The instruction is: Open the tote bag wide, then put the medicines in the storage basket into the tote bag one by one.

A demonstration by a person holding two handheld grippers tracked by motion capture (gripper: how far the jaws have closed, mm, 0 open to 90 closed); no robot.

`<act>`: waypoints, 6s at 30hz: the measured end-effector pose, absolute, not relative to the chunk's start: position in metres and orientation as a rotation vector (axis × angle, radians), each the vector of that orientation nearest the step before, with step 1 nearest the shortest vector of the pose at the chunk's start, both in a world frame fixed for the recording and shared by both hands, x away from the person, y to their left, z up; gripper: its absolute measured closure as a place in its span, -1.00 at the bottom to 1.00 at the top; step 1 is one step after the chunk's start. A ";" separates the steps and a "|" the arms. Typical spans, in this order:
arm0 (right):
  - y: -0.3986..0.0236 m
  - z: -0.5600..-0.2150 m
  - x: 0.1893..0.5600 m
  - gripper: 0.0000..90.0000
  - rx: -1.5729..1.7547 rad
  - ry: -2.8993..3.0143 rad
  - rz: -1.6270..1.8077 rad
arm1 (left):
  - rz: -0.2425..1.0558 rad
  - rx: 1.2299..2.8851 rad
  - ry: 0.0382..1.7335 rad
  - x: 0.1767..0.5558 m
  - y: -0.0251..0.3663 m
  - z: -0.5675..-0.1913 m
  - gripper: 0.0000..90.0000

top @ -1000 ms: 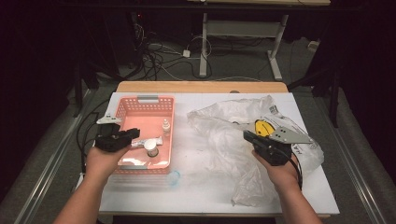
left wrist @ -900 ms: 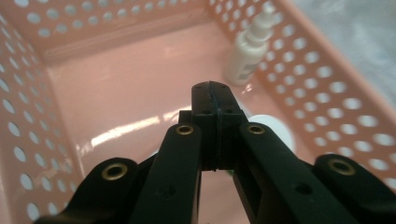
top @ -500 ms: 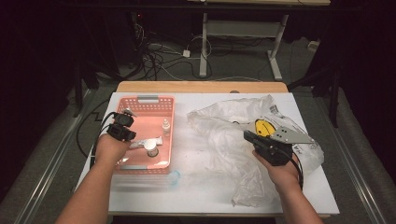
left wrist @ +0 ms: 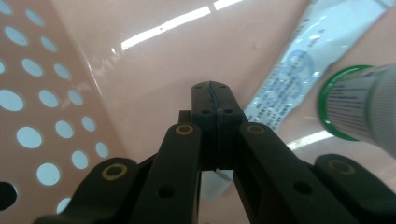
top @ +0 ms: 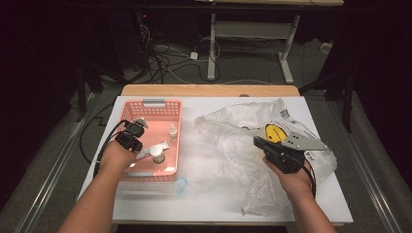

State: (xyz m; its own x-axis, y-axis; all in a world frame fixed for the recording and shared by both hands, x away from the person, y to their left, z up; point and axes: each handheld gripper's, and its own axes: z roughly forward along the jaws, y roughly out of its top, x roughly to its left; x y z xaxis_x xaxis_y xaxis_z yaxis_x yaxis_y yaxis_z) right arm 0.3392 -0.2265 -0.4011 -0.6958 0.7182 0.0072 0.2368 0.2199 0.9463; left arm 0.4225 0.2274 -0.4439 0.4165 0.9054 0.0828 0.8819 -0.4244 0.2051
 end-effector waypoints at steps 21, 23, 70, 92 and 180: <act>-0.225 -0.400 0.338 1.00 0.876 2.062 1.481 | 0.042 2.549 1.462 0.420 0.231 -0.440 0.16; -0.226 -0.400 0.338 1.00 0.877 2.062 1.482 | 0.032 2.570 1.459 0.422 0.228 -0.443 0.16; -0.228 -0.401 0.338 1.00 0.878 2.048 1.478 | 0.202 2.375 1.380 0.418 0.237 -0.432 0.52; -0.229 -0.400 0.337 1.00 0.874 2.039 1.493 | 0.383 1.994 1.253 0.374 0.254 -0.405 0.52; -0.227 -0.396 0.327 1.00 0.811 2.034 1.503 | 0.235 1.872 0.872 0.293 0.166 -0.392 0.52</act>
State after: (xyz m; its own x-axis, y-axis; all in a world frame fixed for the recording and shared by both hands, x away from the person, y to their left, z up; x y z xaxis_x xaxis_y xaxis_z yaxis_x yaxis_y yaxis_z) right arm 0.3273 -0.2268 -0.3961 -0.7087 0.7048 -0.0314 0.1770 0.2206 0.9592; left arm 0.2927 0.1661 -0.3924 0.7197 0.6601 -0.2152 0.4626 -0.2248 0.8576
